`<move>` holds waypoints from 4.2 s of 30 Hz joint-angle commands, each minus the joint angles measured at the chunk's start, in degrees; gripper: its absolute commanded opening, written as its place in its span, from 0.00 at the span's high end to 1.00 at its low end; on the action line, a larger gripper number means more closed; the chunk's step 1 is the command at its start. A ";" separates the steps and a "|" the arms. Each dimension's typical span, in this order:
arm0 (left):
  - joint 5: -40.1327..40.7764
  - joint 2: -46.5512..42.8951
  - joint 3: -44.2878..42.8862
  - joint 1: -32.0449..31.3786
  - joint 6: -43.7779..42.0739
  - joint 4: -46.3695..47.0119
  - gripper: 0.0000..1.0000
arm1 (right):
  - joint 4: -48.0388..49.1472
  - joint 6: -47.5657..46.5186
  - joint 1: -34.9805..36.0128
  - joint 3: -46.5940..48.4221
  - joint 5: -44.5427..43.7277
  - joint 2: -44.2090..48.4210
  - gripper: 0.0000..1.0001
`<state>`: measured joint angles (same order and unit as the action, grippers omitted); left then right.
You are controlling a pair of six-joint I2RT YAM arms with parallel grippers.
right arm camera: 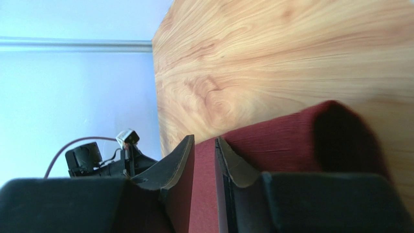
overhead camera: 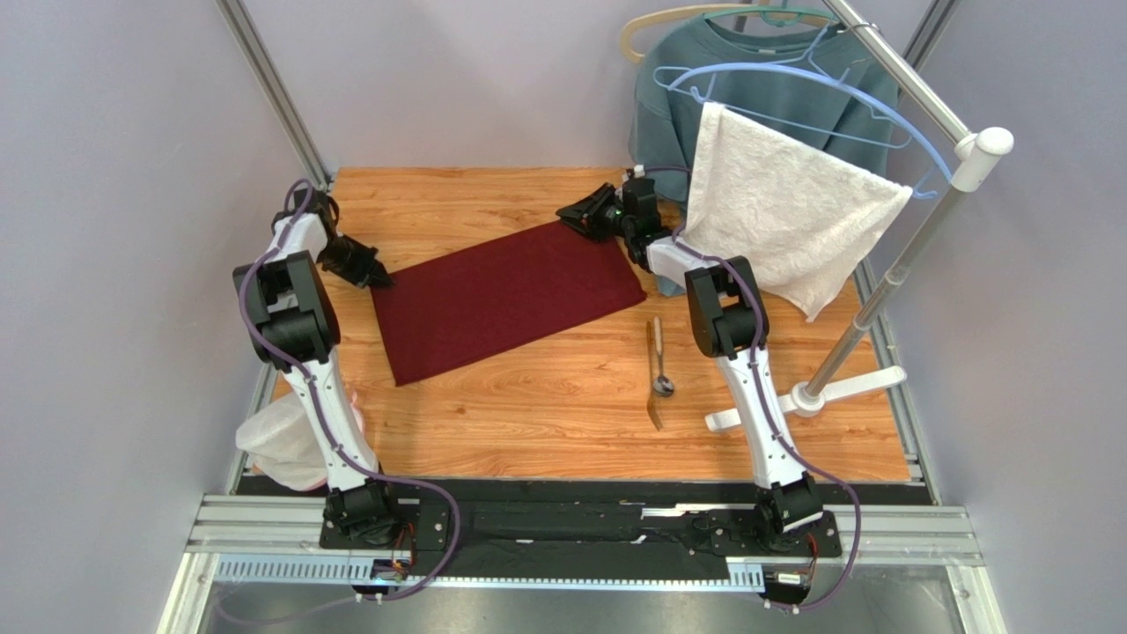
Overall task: Fold the napkin into a case and place the utensils inside
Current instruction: Fold and flatten the napkin at the center of the board, then pick up the rectangle-folded napkin from the center of the board.
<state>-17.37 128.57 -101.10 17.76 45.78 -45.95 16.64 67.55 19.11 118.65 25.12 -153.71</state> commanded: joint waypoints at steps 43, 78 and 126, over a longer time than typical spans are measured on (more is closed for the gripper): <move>13.68 5.81 -11.22 2.89 -9.65 -13.72 1.00 | -10.48 -0.05 -4.61 17.04 0.28 -10.02 0.74; 4.10 -50.36 35.18 -30.77 -22.31 3.06 0.71 | -66.92 -65.79 7.08 9.75 -32.77 13.09 0.29; -5.57 -13.97 14.01 -33.93 2.83 20.65 0.82 | -54.35 -62.10 4.70 -6.15 -21.78 28.64 1.00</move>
<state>-22.35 113.30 -83.68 -14.59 46.39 -26.98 -38.65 6.15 24.16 110.93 4.10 -127.87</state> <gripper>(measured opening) 0.184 0.011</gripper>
